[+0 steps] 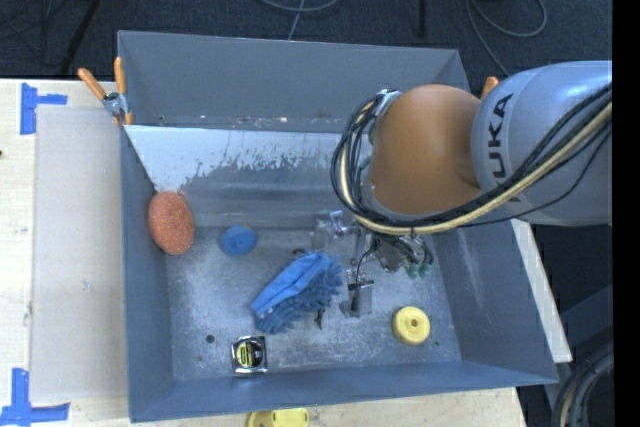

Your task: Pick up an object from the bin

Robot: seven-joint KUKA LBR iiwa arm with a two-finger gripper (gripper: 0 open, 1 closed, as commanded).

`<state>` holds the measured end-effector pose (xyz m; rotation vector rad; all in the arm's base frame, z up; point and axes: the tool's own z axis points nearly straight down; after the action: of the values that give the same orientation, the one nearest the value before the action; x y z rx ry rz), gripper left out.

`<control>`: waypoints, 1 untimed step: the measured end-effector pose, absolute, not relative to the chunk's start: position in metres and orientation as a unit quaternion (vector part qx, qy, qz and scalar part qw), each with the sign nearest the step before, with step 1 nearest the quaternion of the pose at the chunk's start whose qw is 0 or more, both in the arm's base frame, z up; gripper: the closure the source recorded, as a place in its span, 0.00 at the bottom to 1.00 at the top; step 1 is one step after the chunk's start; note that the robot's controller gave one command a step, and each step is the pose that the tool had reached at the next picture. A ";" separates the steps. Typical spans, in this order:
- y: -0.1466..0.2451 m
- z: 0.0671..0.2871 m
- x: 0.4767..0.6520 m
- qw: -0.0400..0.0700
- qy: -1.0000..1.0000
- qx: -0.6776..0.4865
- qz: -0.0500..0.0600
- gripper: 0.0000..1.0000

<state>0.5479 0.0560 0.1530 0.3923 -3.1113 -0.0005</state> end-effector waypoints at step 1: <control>0.069 0.129 0.562 -0.002 -0.988 0.153 0.000 0.00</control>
Offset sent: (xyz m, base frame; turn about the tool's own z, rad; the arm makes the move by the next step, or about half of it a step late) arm 0.0213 0.0273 -0.0711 -0.2772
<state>0.5624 0.0692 0.1291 0.4803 -3.1085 -0.0006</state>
